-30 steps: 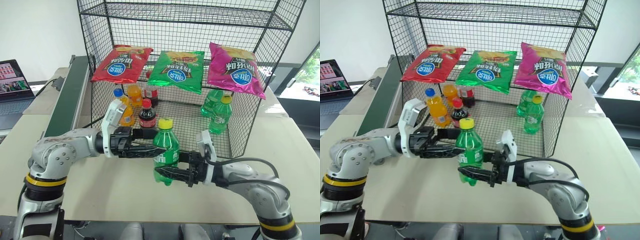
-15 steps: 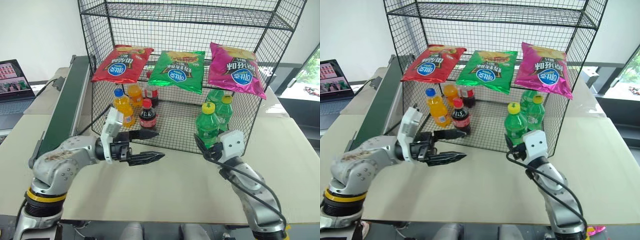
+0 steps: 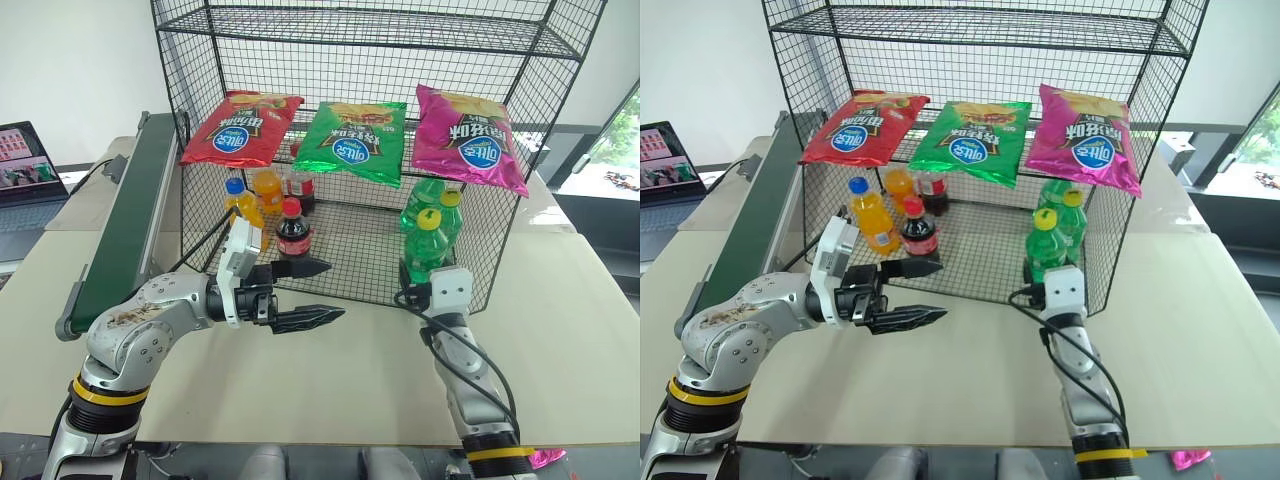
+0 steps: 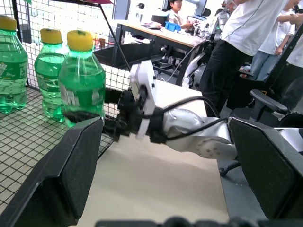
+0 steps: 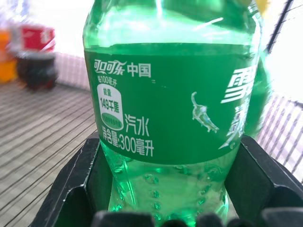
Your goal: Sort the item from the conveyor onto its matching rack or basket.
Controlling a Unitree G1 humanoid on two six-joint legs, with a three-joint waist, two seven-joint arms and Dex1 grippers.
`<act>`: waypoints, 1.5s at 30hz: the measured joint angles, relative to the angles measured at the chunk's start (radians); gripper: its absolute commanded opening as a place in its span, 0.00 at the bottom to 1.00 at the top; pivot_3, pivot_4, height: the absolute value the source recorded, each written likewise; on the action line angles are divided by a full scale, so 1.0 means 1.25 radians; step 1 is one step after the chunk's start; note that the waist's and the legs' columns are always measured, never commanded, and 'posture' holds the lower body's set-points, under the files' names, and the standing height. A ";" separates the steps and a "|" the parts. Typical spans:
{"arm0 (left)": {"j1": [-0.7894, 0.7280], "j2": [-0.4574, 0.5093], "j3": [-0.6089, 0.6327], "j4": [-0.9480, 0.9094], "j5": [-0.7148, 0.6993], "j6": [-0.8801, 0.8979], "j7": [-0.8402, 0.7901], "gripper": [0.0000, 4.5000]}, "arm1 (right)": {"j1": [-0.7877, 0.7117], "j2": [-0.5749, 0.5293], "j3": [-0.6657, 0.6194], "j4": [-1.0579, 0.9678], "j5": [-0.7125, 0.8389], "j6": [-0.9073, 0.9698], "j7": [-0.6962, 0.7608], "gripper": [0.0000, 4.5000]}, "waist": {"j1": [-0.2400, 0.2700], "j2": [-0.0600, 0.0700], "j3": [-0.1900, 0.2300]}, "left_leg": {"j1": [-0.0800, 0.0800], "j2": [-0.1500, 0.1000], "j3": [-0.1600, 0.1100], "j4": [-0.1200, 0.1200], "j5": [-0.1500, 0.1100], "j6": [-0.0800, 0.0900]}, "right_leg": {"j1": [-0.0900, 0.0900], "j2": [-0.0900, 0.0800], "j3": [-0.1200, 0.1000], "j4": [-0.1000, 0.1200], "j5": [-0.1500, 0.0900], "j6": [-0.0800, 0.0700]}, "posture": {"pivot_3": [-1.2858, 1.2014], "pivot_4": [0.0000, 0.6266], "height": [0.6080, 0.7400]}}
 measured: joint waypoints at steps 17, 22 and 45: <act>0.000 0.000 -0.004 -0.016 0.000 0.001 0.006 1.00 | -0.002 0.031 -0.020 0.049 0.002 -0.030 -0.004 1.00 | -0.012 0.001 0.000 | 0.001 0.000 0.000 0.000 0.000 0.000 | 0.001 0.000 0.000 0.001 0.000 0.000 | 0.52 0.24 0.98; 0.002 0.003 -0.004 -0.016 0.000 0.001 0.005 1.00 | 0.028 0.037 -0.027 -0.016 0.019 -0.015 0.001 1.00 | -0.013 0.001 0.000 | 0.001 0.000 0.000 0.000 0.000 0.000 | 0.001 0.000 0.000 0.001 0.000 0.000 | 0.52 0.24 0.98; 0.133 0.035 0.035 -0.039 0.015 0.002 0.088 1.00 | 0.299 -0.095 -0.034 -0.521 0.213 0.342 0.200 1.00 | -0.010 0.003 -0.002 | 0.001 0.000 0.000 0.000 0.000 0.000 | 0.001 0.000 0.000 0.000 -0.003 0.006 | 0.52 0.24 0.98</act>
